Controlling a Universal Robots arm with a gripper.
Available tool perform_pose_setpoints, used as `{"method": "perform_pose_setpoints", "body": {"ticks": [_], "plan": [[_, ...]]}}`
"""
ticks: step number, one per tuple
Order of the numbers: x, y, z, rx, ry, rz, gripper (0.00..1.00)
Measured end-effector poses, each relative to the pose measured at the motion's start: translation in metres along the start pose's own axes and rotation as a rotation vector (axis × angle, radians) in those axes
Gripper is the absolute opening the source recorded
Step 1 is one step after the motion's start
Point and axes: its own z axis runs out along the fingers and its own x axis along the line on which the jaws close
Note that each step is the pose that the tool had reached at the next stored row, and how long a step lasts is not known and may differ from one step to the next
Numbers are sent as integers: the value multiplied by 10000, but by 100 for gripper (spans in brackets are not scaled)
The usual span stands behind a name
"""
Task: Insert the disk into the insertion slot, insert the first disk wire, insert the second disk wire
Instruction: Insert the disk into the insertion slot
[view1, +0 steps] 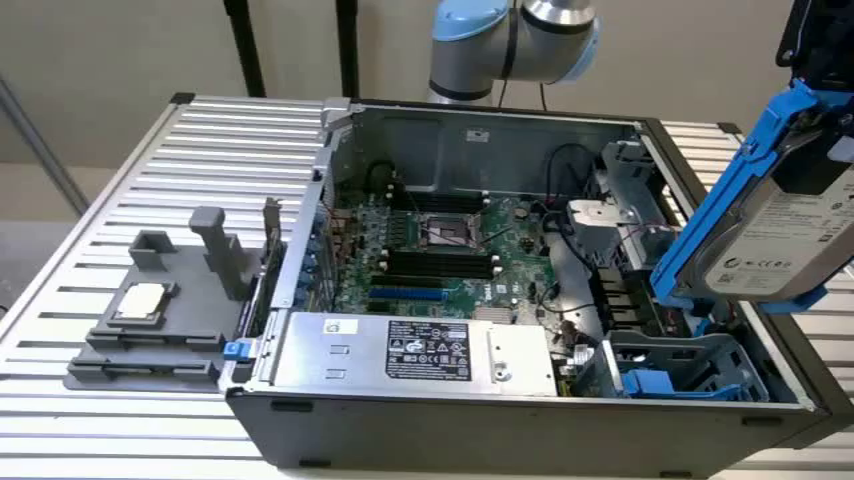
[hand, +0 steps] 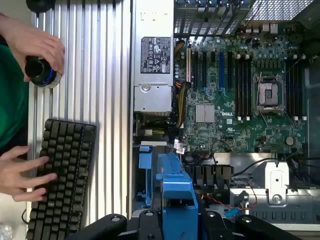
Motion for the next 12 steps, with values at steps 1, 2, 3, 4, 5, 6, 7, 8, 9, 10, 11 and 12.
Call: {"method": "perform_pose_setpoints", "body": {"ticks": [1, 2, 3, 4, 5, 6, 7, 8, 9, 10, 11, 12], "plan": [[0, 0, 0, 0, 0, 0, 33], [0, 0, 0, 0, 0, 0, 33], [0, 0, 0, 0, 0, 0, 33], [0, 0, 0, 0, -1, 0, 33], [0, 0, 0, 0, 0, 0, 33], [0, 0, 0, 0, -1, 0, 33], [0, 0, 0, 0, 0, 0, 33], [0, 0, 0, 0, 0, 0, 33], [0, 0, 0, 0, 0, 0, 33], [0, 0, 0, 0, 0, 0, 33], [0, 0, 0, 0, 0, 0, 33], [0, 0, 0, 0, 0, 0, 33]]}}
